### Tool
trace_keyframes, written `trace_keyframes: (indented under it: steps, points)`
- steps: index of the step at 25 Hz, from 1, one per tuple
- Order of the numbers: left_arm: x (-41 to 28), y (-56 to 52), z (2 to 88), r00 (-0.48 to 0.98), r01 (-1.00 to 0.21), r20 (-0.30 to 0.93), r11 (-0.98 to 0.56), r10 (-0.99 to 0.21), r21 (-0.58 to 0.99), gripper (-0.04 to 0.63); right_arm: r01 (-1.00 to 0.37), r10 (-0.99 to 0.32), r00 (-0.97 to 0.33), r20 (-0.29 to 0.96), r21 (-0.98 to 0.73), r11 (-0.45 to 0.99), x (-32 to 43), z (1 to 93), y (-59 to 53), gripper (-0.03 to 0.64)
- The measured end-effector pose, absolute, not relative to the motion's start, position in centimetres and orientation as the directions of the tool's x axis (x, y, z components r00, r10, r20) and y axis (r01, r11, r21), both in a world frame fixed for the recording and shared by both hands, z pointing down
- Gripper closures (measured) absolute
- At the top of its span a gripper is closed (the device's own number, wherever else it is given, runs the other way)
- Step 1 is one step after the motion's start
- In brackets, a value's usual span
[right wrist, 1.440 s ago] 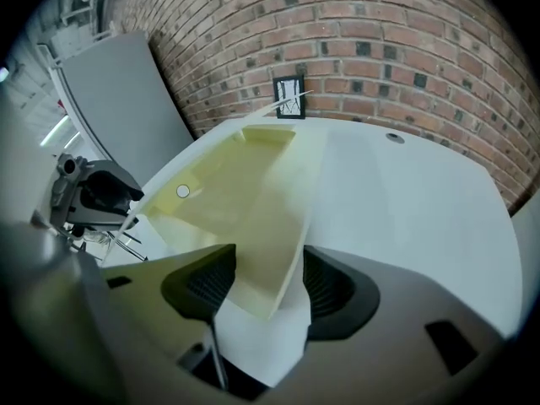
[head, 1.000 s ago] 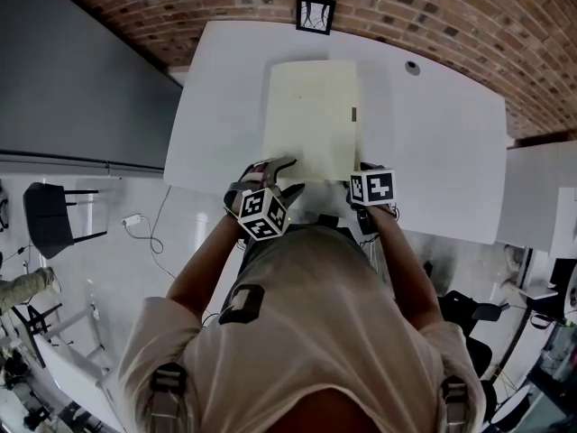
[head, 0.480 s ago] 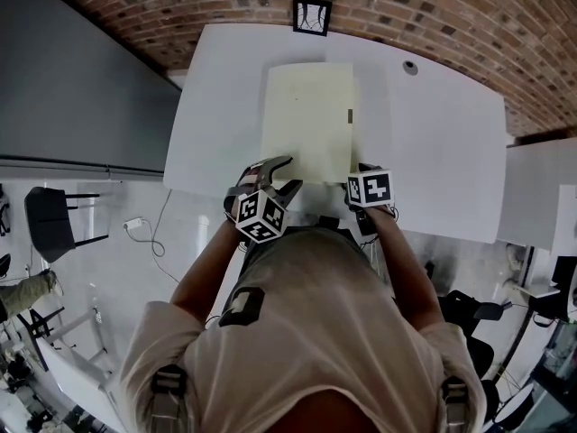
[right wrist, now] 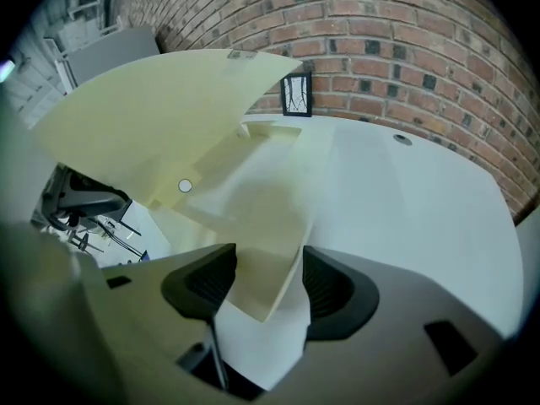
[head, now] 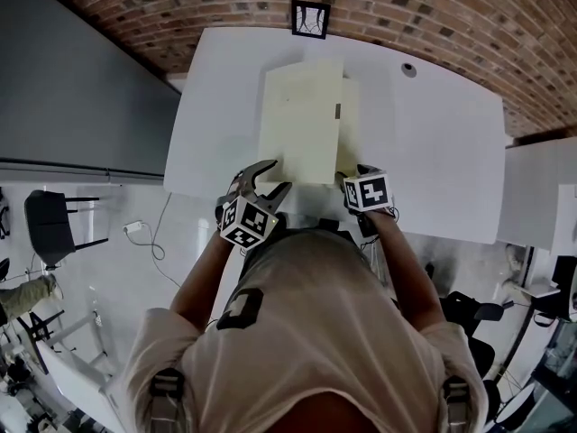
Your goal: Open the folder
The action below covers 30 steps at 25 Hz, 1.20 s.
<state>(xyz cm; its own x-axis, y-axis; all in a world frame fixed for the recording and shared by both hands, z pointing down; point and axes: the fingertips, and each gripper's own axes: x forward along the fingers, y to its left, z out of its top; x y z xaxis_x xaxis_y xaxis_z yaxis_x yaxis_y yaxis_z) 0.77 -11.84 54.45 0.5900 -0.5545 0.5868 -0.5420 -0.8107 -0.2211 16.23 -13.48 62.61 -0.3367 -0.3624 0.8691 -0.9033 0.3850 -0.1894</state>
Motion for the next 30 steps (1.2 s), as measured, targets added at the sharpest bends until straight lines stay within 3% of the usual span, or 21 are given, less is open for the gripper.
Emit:
trace_keyframes:
  steps: [19,30]
  points:
    - [0.7,-12.9,51.2,0.594,-0.594,0.481,-0.755,-0.645,-0.279,0.384,-0.899,-0.342,-0.376,0.861,-0.250,0.360,16.3,62.8,-13.4,0.402]
    - [-2.1,-13.4,50.5,0.577,-0.734,0.427,-0.671,-0.696,-0.103,0.383,-0.893,-0.316,-0.397,0.862,-0.284,0.348,16.3,63.0,-13.4,0.400]
